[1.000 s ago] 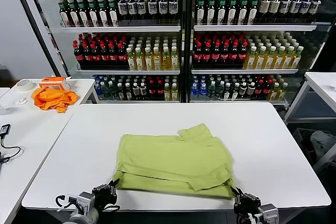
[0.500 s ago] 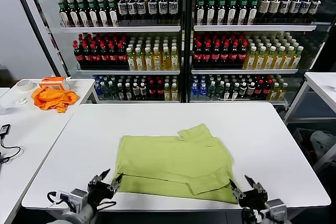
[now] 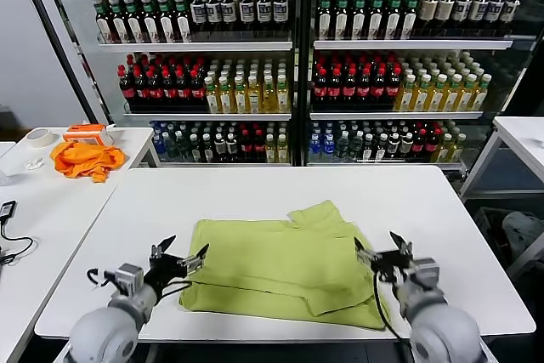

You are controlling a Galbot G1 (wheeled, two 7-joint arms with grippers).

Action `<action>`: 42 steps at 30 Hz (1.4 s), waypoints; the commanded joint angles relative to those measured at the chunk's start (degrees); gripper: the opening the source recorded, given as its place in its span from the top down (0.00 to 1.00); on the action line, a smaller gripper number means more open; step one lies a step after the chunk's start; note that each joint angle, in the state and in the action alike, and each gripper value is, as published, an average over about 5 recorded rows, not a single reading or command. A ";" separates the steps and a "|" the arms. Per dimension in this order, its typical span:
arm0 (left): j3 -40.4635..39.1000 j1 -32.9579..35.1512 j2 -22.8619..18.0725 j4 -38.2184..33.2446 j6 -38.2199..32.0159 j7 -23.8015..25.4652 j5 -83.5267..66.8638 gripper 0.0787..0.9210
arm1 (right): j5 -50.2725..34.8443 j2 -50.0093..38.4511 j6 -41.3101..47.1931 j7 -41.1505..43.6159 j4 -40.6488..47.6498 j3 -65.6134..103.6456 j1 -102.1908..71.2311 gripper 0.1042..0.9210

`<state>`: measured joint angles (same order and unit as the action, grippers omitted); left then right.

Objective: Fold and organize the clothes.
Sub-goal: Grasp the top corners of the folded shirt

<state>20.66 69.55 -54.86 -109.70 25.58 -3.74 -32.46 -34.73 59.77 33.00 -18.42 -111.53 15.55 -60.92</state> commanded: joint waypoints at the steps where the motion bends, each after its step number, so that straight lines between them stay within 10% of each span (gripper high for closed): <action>1: -7.06 -16.03 -0.58 17.24 -2.36 2.53 -0.99 0.12 | -0.72 6.71 0.18 0.46 20.05 -9.75 19.69 0.12; 36: -10.33 -20.78 -2.98 27.23 -2.18 6.22 0.08 0.12 | 4.58 14.26 -1.65 3.87 36.17 -11.97 24.35 0.12; 42: -10.38 -20.09 -3.34 26.72 -2.70 7.07 0.08 0.28 | 3.61 14.22 -0.83 2.99 35.74 -11.77 23.88 0.27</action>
<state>10.58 49.45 -57.93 -83.44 23.20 2.41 -32.66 -30.77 73.57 31.71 -14.73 -76.85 3.97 -37.47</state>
